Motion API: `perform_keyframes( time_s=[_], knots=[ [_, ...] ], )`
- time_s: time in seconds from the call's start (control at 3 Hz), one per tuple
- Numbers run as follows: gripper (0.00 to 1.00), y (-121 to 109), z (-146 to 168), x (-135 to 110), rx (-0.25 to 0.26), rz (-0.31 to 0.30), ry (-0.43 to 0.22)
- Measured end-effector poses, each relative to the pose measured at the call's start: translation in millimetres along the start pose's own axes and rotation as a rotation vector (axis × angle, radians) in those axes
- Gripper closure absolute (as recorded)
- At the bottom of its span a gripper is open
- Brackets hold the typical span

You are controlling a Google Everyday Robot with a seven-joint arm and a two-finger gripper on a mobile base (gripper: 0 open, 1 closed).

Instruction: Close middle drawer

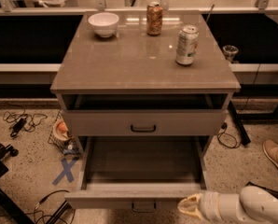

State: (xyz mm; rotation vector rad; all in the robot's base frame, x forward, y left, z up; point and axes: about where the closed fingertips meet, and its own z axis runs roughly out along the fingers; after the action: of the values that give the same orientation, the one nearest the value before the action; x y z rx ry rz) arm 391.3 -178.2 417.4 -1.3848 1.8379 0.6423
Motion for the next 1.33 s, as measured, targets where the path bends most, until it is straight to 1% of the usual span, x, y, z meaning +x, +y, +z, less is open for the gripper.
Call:
perform_keyframes(
  time_s=[0.33, 0.67, 1.0, 1.33],
  knots=[
    [1.00, -6.7, 5.8, -3.3, 0.004, -0.002, 0.004],
    [1.00, -55.0, 33.5, -22.5, 0.019, 0.005, 0.022],
    [1.00, -83.5, 50.6, -34.9, 0.029, 0.010, 0.033],
    [1.00, -122.9, 68.6, -54.3, 0.042, 0.012, 0.040]
  ],
)
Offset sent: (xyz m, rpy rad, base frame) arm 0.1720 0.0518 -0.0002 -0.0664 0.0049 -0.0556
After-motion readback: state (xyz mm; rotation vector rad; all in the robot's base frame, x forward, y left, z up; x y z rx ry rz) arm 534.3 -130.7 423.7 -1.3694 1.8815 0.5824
